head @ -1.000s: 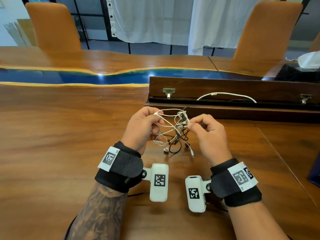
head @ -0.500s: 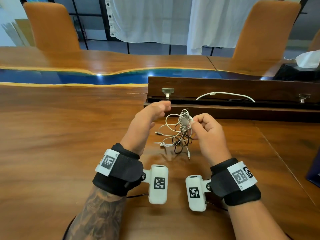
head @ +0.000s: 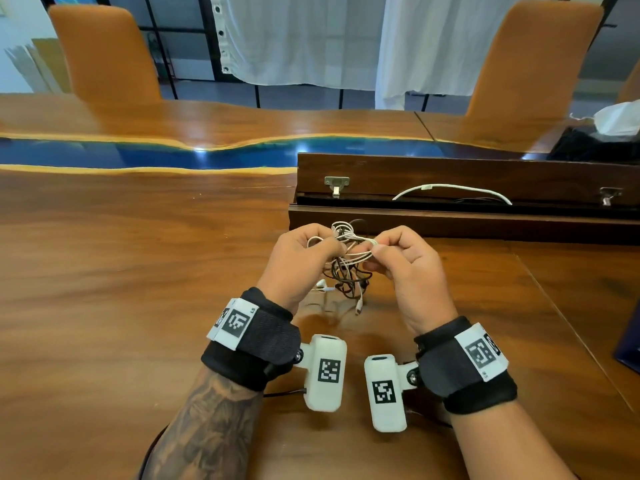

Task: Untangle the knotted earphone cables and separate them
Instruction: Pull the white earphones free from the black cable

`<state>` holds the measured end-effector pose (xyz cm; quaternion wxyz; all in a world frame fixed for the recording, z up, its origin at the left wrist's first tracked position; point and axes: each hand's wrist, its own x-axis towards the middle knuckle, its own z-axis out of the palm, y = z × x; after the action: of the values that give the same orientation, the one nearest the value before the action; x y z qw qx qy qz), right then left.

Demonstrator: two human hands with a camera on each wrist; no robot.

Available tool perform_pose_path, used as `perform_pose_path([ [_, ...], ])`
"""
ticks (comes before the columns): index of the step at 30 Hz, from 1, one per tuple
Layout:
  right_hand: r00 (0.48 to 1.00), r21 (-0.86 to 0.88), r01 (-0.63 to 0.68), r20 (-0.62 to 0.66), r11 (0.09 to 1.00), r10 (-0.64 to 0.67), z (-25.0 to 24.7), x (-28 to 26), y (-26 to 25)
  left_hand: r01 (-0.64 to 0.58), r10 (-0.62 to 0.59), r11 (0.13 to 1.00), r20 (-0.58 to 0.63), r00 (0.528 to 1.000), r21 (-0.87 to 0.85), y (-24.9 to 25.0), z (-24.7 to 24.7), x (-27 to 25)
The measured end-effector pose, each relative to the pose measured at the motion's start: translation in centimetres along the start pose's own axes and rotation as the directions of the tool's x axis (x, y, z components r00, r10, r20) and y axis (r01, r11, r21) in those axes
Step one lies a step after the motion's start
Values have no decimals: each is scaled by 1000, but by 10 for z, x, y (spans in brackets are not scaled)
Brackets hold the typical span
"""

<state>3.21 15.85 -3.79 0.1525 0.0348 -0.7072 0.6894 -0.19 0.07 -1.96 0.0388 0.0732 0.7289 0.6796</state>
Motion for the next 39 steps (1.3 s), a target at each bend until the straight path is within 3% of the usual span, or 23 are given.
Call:
perform_pose_path([
  [3, 1000, 113, -29, 8, 993, 28, 3, 1, -2, -10, 10, 1000, -16, 1000, -15, 0, 2, 0],
  [7, 998, 121, -62, 16, 991, 60, 1, 1, -2, -73, 77, 995, -57, 995, 74, -2, 4, -1],
  [12, 999, -152, 37, -5, 988, -39, -7, 2, -2, -139, 162, 980, -169, 972, 140, -4, -5, 3],
  [15, 997, -192, 31, -63, 981, -44, -12, 5, 3, -45, 41, 999, -203, 978, -16, -4, -11, 7],
  [17, 994, -209, 24, -103, 978, -46, -13, 6, 5, 20, -44, 986, -143, 989, -168, -3, -8, 5],
  [19, 993, -198, 1, -117, 980, -25, -12, 6, 6, 27, -55, 944, -77, 996, -327, 0, -6, 3],
  [21, 994, -91, -46, -99, 995, 37, -11, 5, 4, 34, -44, 887, -12, 999, -461, 3, -6, 2],
  [23, 991, 149, -110, -63, 983, 120, -9, 6, 0, 46, -37, 871, 28, 999, -489, 4, -6, 2],
  [25, 987, 340, -138, -29, 930, 157, -8, 5, -6, 51, -38, 891, 37, 999, -452, 3, -6, 2],
  [28, 987, 401, -139, -19, 906, 160, -9, 3, -9, 5, -5, 952, 3, 1000, -304, 2, -5, 1],
  [33, 991, 229, -90, -76, 969, 110, -9, 2, -6, -153, 154, 986, -21, 988, 62, -3, -3, 0],
  [39, 995, -19, 22, -92, 1000, -24, -14, 3, -2, -204, 181, 960, 129, 975, 193, -2, -3, -4],
])
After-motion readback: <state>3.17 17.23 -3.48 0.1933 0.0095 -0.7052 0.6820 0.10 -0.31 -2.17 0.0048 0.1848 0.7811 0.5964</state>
